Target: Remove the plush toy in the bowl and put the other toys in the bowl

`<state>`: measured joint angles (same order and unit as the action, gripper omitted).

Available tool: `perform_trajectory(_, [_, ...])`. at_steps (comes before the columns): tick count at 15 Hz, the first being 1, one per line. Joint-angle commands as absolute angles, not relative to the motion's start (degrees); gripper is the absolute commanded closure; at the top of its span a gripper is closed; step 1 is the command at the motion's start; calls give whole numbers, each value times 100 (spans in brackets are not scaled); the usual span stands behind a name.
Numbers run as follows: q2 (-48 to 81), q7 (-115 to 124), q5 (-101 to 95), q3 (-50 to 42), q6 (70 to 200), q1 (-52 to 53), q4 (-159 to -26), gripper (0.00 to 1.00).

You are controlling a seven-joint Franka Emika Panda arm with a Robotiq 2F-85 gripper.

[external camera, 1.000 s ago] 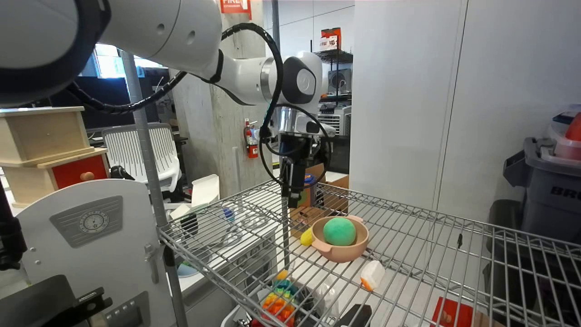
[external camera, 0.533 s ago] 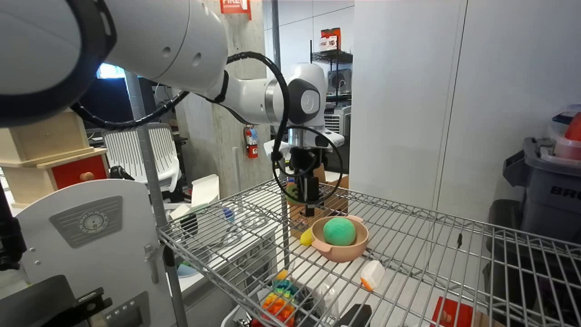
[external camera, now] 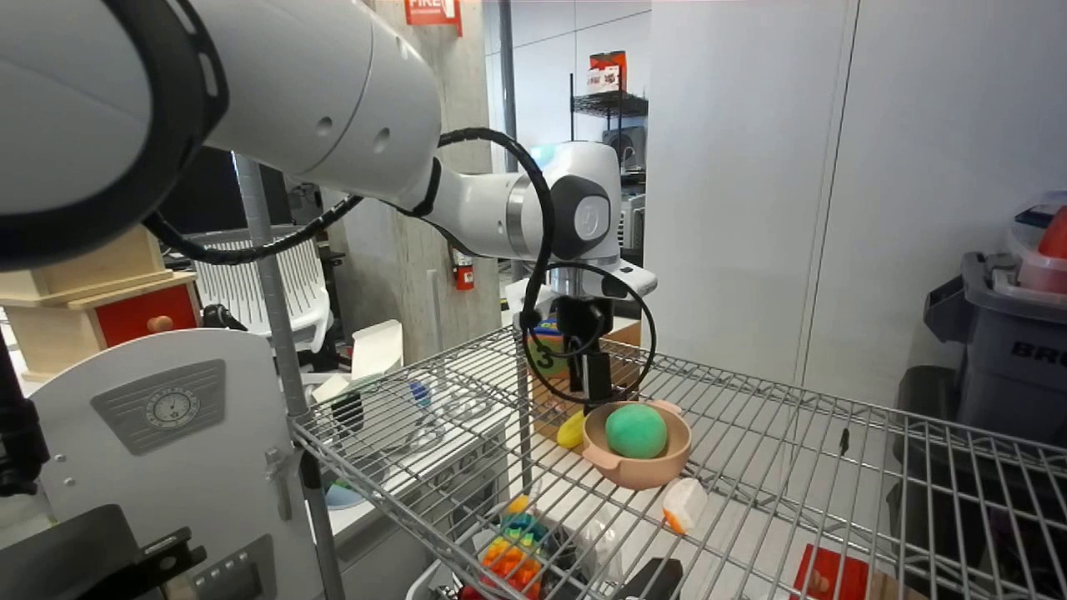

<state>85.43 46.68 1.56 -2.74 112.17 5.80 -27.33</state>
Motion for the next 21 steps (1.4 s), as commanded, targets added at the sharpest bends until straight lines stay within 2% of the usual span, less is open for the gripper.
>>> perform_trajectory(1, [8543, 4626, 113, -290, 11379, 591, -2754, 0])
perform_trajectory(21, [8529, 4823, -87, -453, 10649, 702, -2743, 0])
